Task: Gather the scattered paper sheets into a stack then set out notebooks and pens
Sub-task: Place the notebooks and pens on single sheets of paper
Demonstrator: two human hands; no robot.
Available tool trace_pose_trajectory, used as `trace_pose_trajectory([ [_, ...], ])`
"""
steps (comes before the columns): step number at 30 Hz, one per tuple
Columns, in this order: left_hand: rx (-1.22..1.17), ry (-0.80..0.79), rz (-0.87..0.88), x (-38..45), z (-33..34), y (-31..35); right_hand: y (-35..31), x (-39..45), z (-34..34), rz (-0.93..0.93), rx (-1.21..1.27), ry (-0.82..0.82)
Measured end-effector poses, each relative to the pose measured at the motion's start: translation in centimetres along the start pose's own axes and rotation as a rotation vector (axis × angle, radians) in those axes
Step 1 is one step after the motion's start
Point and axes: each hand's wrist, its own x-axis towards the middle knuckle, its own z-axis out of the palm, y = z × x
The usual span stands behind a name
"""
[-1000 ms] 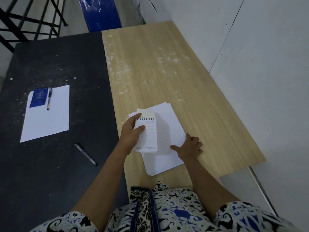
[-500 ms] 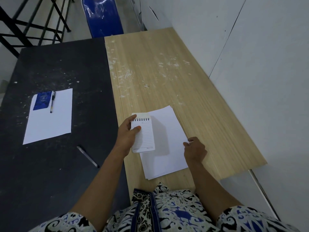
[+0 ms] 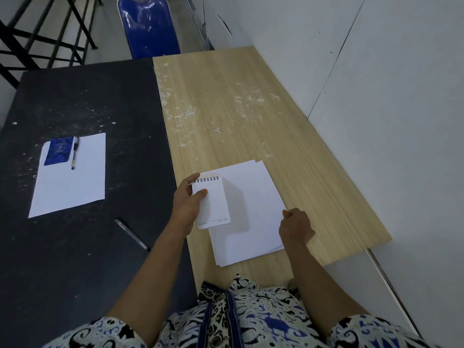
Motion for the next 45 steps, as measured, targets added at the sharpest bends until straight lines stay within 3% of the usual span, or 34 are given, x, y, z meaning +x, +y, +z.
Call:
trace_pose_trajectory([
  [10,-0.023,0.023,0.001,-0.7,-1.2,-0.3,0.6,-1.0,0.5,0.012,0.252,-0.1],
  [26,-0.03,0.085,-0.038,-1.9,-1.0,-1.4,1.3,-1.0,1.3,-0.1,0.145,-0.108],
  [35,-0.036,0.125,-0.039,-1.7,-1.1,-1.5,0.9,-0.5,1.1,-0.144,-0.114,-0.04],
  [41,-0.032,0.148,-0.037,-1.1,-1.0,-1.6,0.8,0.2,0.8,-0.144,0.09,-0.04],
  [45,-0.027,0.143,-0.048,-0.8,-1.0,-1.4,0.9,0.3,1.4,-0.189,0.05,-0.103],
])
